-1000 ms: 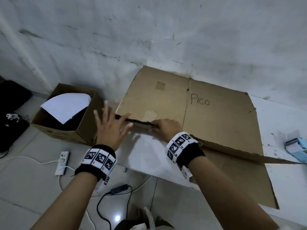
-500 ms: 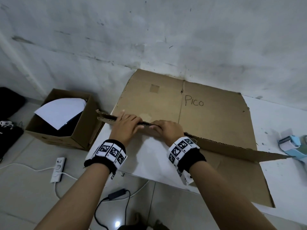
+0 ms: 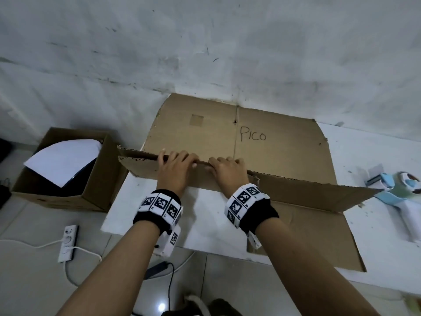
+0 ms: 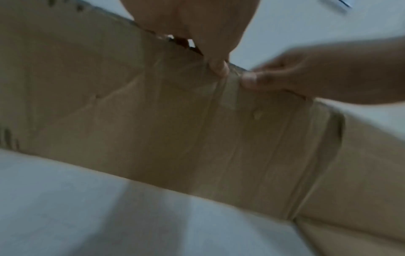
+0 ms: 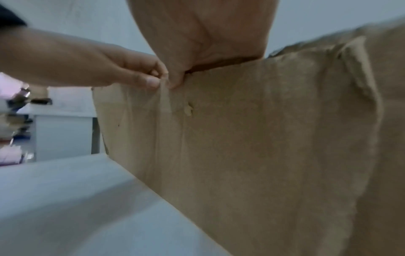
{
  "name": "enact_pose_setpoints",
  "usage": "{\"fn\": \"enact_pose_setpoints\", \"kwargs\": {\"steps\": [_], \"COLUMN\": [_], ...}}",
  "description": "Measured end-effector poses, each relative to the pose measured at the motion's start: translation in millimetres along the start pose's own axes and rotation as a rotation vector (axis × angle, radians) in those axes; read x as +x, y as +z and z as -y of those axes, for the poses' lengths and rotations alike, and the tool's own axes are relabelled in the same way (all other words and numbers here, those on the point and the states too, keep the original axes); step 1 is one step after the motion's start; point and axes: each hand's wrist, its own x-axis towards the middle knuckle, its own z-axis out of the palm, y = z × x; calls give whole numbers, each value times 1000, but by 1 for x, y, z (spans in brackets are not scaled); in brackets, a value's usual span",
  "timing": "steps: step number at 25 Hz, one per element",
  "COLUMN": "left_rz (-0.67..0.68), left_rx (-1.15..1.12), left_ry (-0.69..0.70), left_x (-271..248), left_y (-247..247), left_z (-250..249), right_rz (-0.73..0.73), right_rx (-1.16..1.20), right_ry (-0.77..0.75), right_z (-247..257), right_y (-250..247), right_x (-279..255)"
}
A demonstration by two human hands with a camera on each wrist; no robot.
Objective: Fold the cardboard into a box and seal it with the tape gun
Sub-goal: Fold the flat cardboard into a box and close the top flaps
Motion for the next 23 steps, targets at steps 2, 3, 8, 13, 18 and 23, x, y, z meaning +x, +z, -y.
{"fn": "enact_pose_setpoints", "kwargs": {"steps": [2, 3, 8, 13, 18, 23], "left_rz": [2, 11, 252, 119, 77, 47], "left_rx": [-7, 21, 36, -205, -180, -168], "left_ry": [-61, -48, 192, 45, 16, -26], "left_x": [9, 10, 17, 31, 51, 53], "left_y": [-4, -4, 13, 34, 44, 51], "left_z": [-5, -6, -68, -96, -98, -100], "right_rz": [-40, -49, -22, -419, 56, 217], "right_rx": [-44, -44, 129, 226, -62, -114], "right_ry": [77, 131, 137, -29, -260, -353], "right_z": [-21, -36, -67, -104, -149, -165], "right_y": [1, 0, -1, 14, 94, 117], "right_x": [-11, -20, -27, -49, -126, -134]}}
